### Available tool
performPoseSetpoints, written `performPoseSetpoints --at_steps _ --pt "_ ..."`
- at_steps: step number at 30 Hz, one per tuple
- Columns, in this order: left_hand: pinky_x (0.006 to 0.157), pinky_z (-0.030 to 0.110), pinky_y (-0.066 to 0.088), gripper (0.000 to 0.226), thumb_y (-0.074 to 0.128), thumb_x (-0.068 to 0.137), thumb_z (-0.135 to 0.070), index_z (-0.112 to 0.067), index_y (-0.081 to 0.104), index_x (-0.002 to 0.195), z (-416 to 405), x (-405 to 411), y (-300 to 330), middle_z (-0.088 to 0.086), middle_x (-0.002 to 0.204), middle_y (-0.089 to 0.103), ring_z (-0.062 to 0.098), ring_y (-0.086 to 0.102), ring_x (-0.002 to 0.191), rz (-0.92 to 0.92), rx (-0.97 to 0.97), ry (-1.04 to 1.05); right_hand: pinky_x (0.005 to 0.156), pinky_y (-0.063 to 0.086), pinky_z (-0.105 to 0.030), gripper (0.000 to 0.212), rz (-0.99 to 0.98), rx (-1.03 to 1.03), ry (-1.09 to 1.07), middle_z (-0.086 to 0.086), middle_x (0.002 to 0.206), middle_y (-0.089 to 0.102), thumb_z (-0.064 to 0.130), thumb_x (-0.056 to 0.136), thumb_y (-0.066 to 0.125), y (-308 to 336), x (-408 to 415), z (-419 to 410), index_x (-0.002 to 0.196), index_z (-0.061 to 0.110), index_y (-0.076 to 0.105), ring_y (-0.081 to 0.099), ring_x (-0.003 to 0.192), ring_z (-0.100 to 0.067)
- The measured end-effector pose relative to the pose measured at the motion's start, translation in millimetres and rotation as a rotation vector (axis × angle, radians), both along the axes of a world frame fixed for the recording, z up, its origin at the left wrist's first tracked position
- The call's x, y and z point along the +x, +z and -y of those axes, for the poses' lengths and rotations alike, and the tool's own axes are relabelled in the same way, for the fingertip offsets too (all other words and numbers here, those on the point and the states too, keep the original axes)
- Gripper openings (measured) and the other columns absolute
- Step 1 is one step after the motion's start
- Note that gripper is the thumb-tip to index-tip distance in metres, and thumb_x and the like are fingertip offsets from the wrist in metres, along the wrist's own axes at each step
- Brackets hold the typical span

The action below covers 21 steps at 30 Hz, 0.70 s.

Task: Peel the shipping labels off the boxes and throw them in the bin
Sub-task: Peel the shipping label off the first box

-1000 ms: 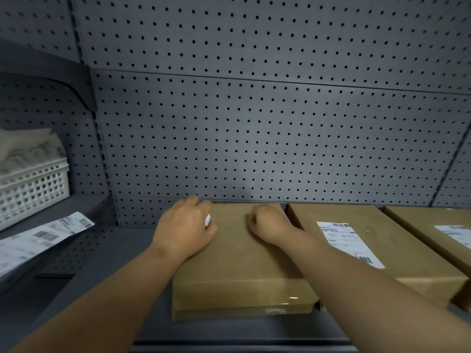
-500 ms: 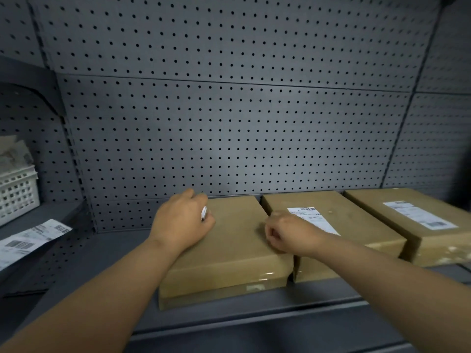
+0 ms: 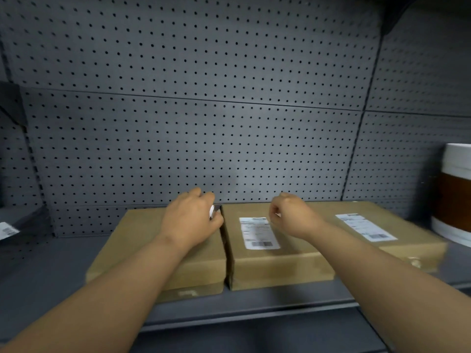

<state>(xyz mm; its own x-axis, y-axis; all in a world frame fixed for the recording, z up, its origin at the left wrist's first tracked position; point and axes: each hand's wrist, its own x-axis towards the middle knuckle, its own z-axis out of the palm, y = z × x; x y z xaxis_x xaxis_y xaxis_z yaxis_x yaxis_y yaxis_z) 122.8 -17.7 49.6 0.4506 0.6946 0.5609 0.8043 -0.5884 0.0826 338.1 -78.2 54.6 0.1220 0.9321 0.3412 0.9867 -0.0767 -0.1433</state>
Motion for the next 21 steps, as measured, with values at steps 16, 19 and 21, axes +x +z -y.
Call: performPoseSetpoints --at_steps 16,19,21 --pt "0.076 0.033 0.045 0.038 0.038 0.092 -0.044 -0.012 0.053 0.106 90.3 170.9 4.1 0.006 0.098 0.052 0.022 0.051 0.09 0.018 -0.054 0.013 0.074 0.036 -0.023 0.016 -0.011 0.043 0.046 0.001 0.092 0.048 0.018 0.091 0.047 -0.6 148.8 74.4 0.095 0.013 0.062 0.047 0.088 -0.014" --pt "0.078 0.034 0.043 0.039 0.035 0.094 -0.042 -0.012 0.052 0.114 93.8 187.3 5.1 0.008 0.107 0.054 0.025 0.053 0.101 0.002 -0.054 -0.002 0.076 0.039 -0.025 0.016 -0.017 0.025 0.03 -0.003 0.097 0.053 0.018 0.092 0.047 -2.7 161.5 76.4 0.096 0.012 0.061 0.048 0.09 -0.016" --pt "0.079 0.035 0.044 0.039 0.035 0.094 -0.041 -0.012 0.052 0.113 93.1 195.9 6.1 0.009 0.107 0.054 0.026 0.053 0.1 0.008 -0.059 -0.017 0.075 0.037 -0.024 0.016 -0.014 0.03 0.019 -0.002 0.096 0.052 0.017 0.092 0.047 -3.0 166.2 76.0 0.096 0.012 0.061 0.046 0.088 -0.015"
